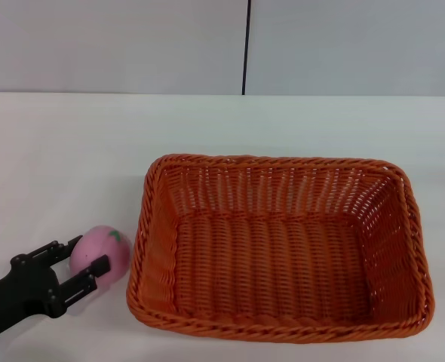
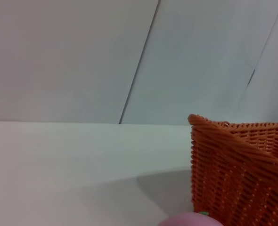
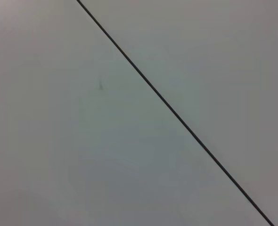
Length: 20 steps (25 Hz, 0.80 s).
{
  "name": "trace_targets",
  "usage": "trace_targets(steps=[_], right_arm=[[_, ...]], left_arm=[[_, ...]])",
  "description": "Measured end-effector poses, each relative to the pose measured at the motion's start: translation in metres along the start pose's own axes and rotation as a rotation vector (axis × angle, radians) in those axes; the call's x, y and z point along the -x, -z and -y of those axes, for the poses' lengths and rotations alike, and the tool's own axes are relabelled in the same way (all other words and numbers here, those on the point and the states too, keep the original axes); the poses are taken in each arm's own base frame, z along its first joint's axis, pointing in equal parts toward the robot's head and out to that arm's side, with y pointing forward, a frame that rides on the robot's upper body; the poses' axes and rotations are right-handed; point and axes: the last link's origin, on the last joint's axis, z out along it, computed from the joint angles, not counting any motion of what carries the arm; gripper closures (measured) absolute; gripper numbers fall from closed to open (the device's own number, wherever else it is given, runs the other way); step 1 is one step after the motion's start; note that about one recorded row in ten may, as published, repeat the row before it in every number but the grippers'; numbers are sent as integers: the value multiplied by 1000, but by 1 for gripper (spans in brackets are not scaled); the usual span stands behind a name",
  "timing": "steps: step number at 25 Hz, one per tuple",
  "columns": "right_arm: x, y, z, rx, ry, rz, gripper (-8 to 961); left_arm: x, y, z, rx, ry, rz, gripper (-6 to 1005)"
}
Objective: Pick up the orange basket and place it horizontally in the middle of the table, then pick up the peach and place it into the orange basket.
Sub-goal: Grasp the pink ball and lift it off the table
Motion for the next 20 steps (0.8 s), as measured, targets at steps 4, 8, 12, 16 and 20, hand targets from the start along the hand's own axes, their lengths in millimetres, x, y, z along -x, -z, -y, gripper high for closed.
trace_targets(steps=[4,8,12,16,20], right_arm=[[0,1,1,-6,2,0,602],[0,2,1,-10,2,-1,602],[0,2,1,-11,0,-1,602],[0,2,2,-16,-2,-1,602],[-1,3,2,-19,-3,-2,602]], left_arm=[[0,-1,0,-10,9,-11,375],[0,-2,-1,-9,9,-14,576],[1,-3,-1,-15,-1,-24,654],[1,-4,-6,-9,-2,-50,682],[-6,-1,-6,-13,10,-108,710]])
